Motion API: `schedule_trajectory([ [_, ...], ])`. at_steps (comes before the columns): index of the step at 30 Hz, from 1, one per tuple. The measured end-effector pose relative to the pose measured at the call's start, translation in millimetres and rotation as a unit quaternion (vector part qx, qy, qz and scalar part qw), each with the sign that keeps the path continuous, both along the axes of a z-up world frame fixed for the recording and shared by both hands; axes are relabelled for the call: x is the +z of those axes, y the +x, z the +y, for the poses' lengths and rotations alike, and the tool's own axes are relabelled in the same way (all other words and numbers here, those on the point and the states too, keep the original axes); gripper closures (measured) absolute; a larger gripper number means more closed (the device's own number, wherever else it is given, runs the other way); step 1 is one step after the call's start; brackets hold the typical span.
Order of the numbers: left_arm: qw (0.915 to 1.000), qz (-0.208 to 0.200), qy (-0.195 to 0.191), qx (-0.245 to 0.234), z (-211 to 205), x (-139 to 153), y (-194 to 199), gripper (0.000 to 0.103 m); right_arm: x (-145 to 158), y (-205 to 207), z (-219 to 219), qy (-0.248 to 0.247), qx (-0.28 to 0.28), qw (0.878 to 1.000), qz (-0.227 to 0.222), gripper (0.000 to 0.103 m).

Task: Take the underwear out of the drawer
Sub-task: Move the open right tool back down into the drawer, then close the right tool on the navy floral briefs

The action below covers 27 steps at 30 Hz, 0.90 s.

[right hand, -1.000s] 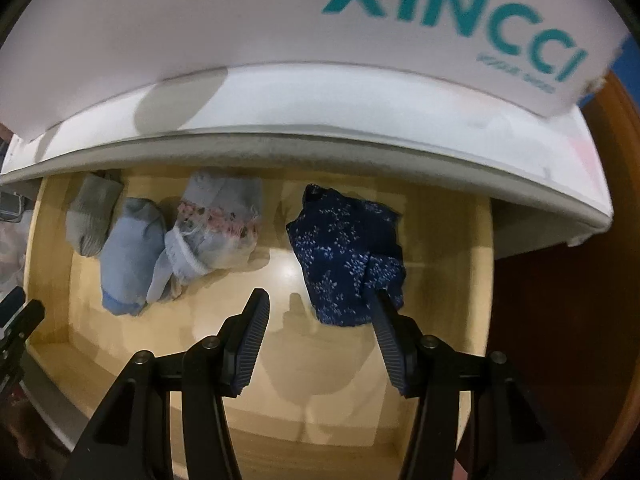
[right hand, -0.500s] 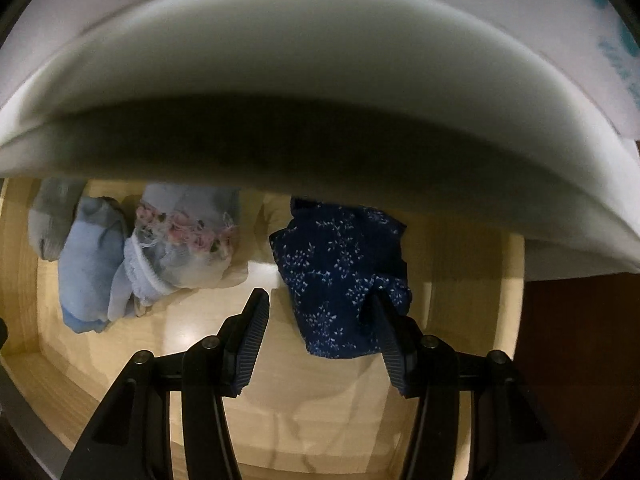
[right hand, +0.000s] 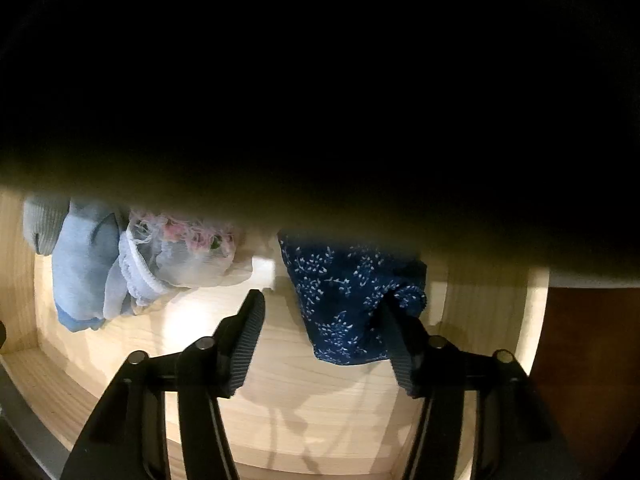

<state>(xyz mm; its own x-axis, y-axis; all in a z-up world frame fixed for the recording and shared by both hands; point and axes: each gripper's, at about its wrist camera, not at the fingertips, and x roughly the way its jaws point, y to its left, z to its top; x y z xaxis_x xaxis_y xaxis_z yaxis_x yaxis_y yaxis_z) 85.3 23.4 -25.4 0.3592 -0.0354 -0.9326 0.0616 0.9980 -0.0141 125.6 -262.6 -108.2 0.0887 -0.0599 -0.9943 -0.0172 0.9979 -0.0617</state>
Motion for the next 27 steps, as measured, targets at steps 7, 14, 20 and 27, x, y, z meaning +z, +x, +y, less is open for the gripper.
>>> schedule_trajectory([
  [7,1.0000,0.003,0.005,-0.001,-0.4,-1.3,0.5,0.045,0.7,1.2,-6.3,-0.002,-0.001,1.000,0.009,0.075],
  [14,0.9999,0.004,0.012,-0.002,-1.3,-2.9,0.3,0.045,1.6,-4.9,-12.5,0.014,-0.010,0.999,0.038,0.079],
  [20,0.9998,0.006,0.017,-0.003,-2.6,-4.9,0.8,0.045,-2.0,-18.8,-10.2,0.026,-0.003,0.997,0.077,0.080],
  [27,0.9998,0.007,0.018,-0.009,-4.8,-4.4,-0.7,0.045,-13.2,-50.2,1.0,0.043,-0.006,0.991,0.129,0.080],
])
